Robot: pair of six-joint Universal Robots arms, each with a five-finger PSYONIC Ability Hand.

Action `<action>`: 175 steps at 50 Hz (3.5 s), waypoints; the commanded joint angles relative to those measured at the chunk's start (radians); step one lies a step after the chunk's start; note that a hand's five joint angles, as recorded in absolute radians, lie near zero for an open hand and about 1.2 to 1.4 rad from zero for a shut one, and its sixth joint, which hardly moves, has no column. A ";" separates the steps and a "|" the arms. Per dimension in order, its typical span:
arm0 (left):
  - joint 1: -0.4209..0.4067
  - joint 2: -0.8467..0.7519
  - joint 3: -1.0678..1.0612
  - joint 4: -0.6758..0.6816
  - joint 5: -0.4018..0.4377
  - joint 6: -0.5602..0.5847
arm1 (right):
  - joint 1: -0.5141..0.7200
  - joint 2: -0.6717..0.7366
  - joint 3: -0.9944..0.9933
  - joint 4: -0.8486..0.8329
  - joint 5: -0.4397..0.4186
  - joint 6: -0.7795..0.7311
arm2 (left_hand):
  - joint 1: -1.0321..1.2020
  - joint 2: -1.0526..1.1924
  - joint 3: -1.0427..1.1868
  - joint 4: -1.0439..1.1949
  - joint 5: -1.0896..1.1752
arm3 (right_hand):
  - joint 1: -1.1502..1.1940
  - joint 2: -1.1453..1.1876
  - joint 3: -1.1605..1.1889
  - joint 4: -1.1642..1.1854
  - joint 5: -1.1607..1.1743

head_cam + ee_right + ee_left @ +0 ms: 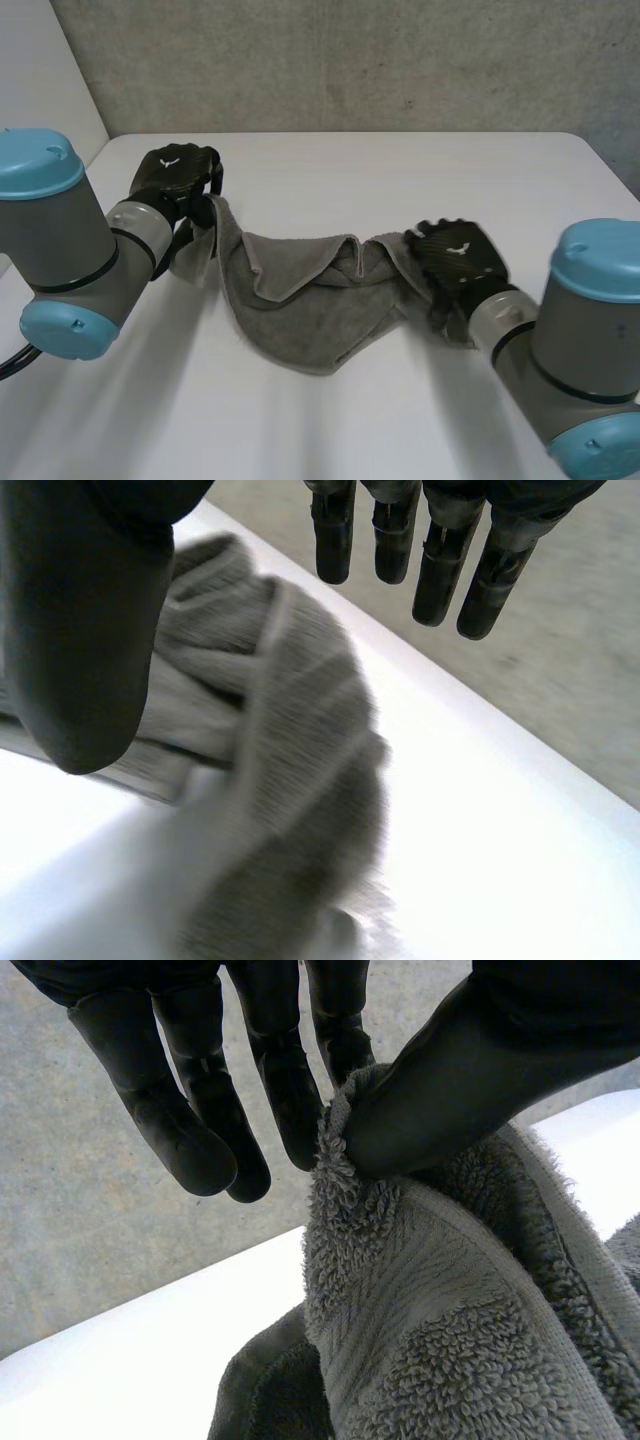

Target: Fold the towel.

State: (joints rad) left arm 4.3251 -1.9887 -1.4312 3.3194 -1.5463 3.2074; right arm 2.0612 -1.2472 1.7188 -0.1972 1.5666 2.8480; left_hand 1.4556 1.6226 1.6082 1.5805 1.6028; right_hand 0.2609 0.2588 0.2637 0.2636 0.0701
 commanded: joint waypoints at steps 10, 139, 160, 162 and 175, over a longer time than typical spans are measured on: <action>-0.012 -0.001 -0.011 0.000 0.000 -0.003 | -0.046 0.015 0.076 -0.087 0.009 0.119 | -0.059 -0.226 -0.212 -0.184 -0.381 | -0.044 -0.042 -0.047 -0.046 -0.028; 0.125 0.206 -0.362 -0.024 0.285 0.466 | -0.118 -0.124 -0.176 0.317 -0.184 -0.378 | -0.059 -0.226 -0.212 -0.184 -0.381 | 1.135 1.137 1.133 1.133 1.152; -0.047 0.217 -0.354 -0.024 0.273 0.543 | -0.105 -0.115 -0.093 0.251 -0.188 -0.380 | -1.175 -1.342 -1.327 -1.299 -1.496 | 1.135 1.137 1.133 1.133 1.152; -0.062 0.196 -0.318 -0.024 0.265 0.493 | -0.104 -0.113 -0.088 0.249 -0.188 -0.378 | -1.157 -1.324 -1.310 -1.282 -1.479 | 1.135 1.137 1.133 1.133 1.152; -0.185 -0.128 -0.062 -0.032 0.049 0.483 | -0.102 -0.113 -0.064 0.225 -0.188 -0.380 | -1.019 -1.186 -1.172 -1.144 -1.341 | 1.135 1.137 1.133 1.133 1.152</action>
State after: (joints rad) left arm 4.1808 -1.9562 -1.6250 3.2942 -1.3611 3.6781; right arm 1.9591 -1.3602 1.6465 0.0354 1.3792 2.4689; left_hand 0.4054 0.4072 0.4092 0.4052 0.4141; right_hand 1.3373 1.3212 1.3359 1.3360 1.1687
